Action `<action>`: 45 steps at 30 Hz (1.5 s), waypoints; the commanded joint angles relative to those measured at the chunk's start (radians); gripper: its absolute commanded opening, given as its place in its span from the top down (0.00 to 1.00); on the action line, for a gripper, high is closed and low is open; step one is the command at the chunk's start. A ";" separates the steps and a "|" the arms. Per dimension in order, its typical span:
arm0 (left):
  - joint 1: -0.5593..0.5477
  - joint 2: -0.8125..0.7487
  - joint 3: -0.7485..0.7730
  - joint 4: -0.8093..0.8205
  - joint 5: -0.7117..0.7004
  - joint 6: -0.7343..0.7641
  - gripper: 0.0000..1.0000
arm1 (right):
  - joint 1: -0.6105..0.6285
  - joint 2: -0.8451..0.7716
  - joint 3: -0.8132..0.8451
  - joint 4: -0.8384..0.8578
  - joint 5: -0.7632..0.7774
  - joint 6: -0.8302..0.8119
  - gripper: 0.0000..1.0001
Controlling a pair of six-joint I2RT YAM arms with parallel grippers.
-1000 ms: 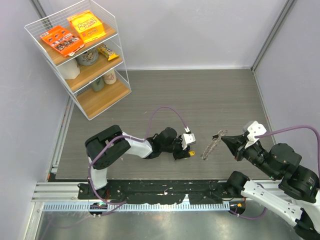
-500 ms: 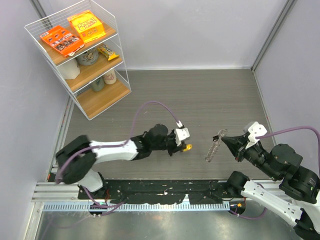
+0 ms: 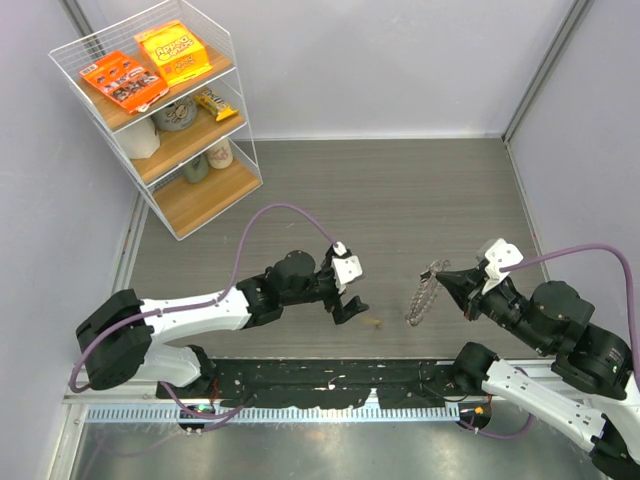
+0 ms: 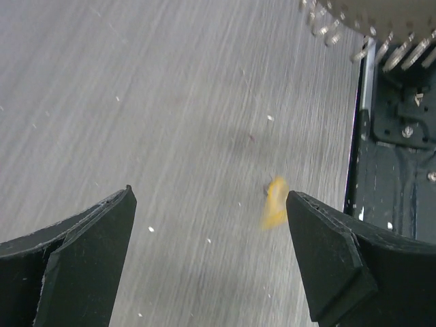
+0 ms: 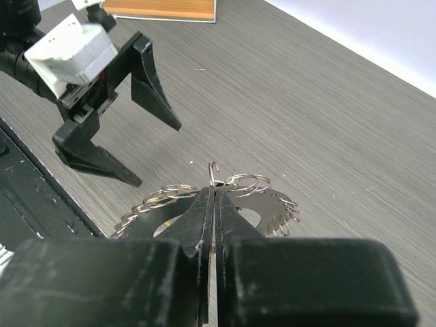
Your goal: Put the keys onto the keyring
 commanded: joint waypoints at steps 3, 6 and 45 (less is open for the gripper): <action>-0.002 -0.040 -0.015 0.033 -0.003 -0.015 0.00 | 0.000 0.028 0.022 0.090 0.007 0.004 0.95; -0.002 -0.044 0.011 -0.015 -0.012 -0.012 0.01 | 0.000 0.030 0.020 0.091 0.012 0.001 0.94; -0.198 0.569 0.346 0.218 0.354 -0.149 0.08 | -0.001 0.033 0.235 -0.149 0.303 0.217 0.94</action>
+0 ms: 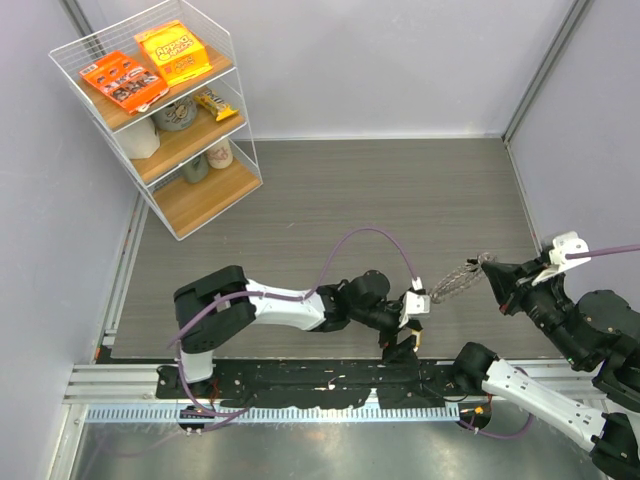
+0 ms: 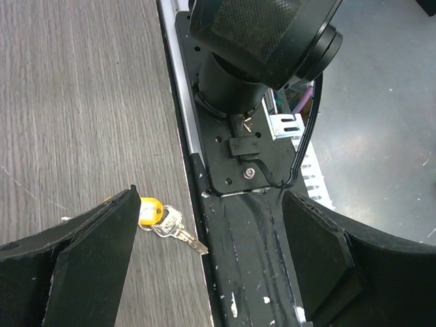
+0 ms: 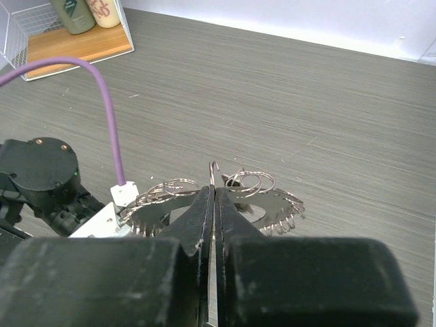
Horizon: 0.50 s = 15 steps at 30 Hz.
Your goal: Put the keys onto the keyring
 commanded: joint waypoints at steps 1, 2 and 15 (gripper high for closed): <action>-0.005 0.061 0.021 0.139 -0.010 0.017 0.07 | -0.001 0.018 0.022 0.045 -0.033 0.026 0.95; -0.005 0.075 0.030 0.139 -0.007 0.022 0.06 | 0.000 0.018 0.020 0.043 -0.036 0.025 0.95; -0.002 0.207 0.044 0.199 -0.116 0.115 0.00 | 0.000 0.023 0.014 0.050 -0.093 0.012 0.94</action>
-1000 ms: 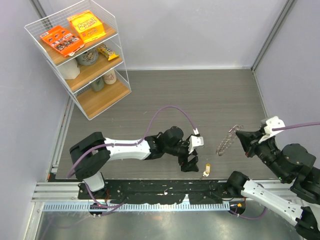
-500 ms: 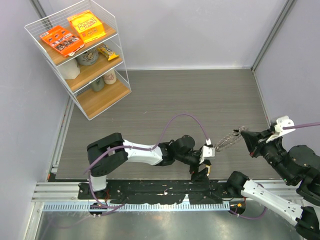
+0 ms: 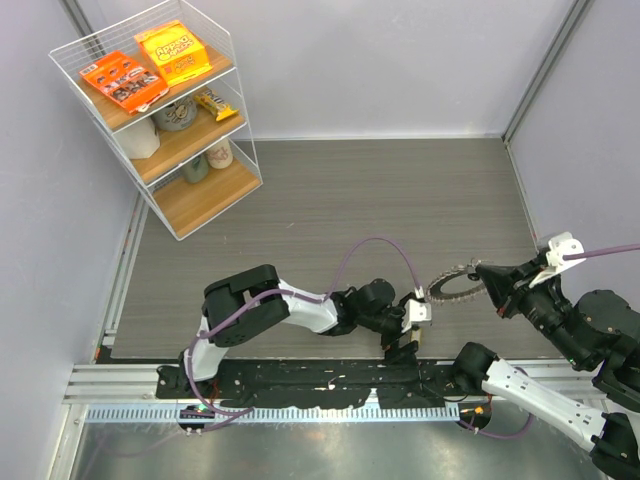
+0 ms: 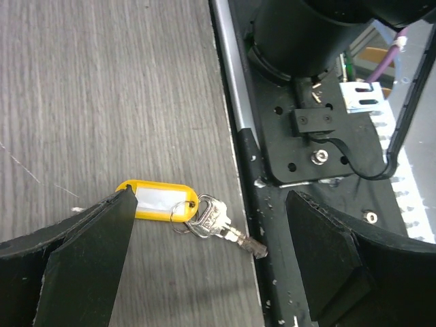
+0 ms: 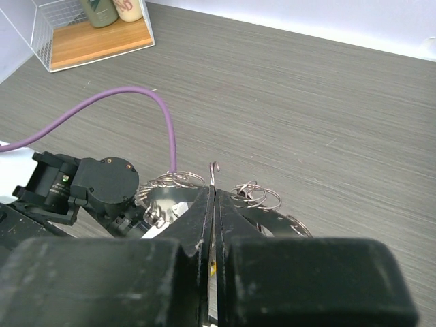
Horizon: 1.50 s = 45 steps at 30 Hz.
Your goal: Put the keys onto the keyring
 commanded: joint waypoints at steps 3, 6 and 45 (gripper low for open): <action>0.004 0.042 0.022 0.113 -0.077 0.057 0.00 | 0.000 0.021 0.006 0.058 -0.032 -0.006 0.95; 0.007 0.071 0.010 0.120 -0.109 0.056 0.02 | 0.000 0.021 0.000 0.066 -0.039 -0.010 0.95; -0.016 -0.627 -0.612 0.033 -0.947 -0.224 1.00 | 0.000 0.017 -0.081 0.147 -0.103 -0.067 0.94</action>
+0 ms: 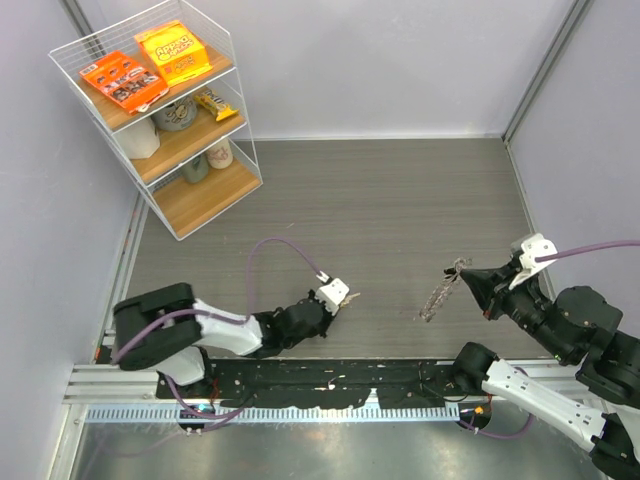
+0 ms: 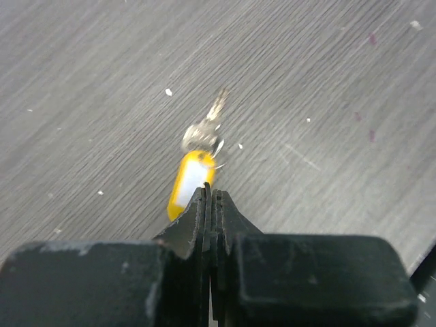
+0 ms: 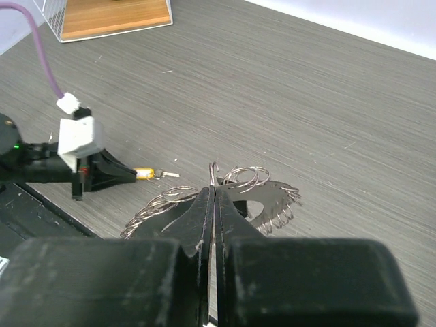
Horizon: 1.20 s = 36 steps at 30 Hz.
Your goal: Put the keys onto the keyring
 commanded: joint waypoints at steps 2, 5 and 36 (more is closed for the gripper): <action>-0.059 -0.258 0.035 -0.189 -0.035 0.051 0.98 | 0.000 0.032 -0.004 0.120 -0.018 -0.021 0.95; -0.061 -0.294 0.052 -0.185 -0.038 0.122 0.76 | -0.003 0.042 -0.024 0.151 -0.024 -0.025 0.93; 0.013 0.034 0.296 -0.490 -0.156 -0.129 0.42 | 0.000 0.009 -0.038 0.135 -0.020 -0.051 0.92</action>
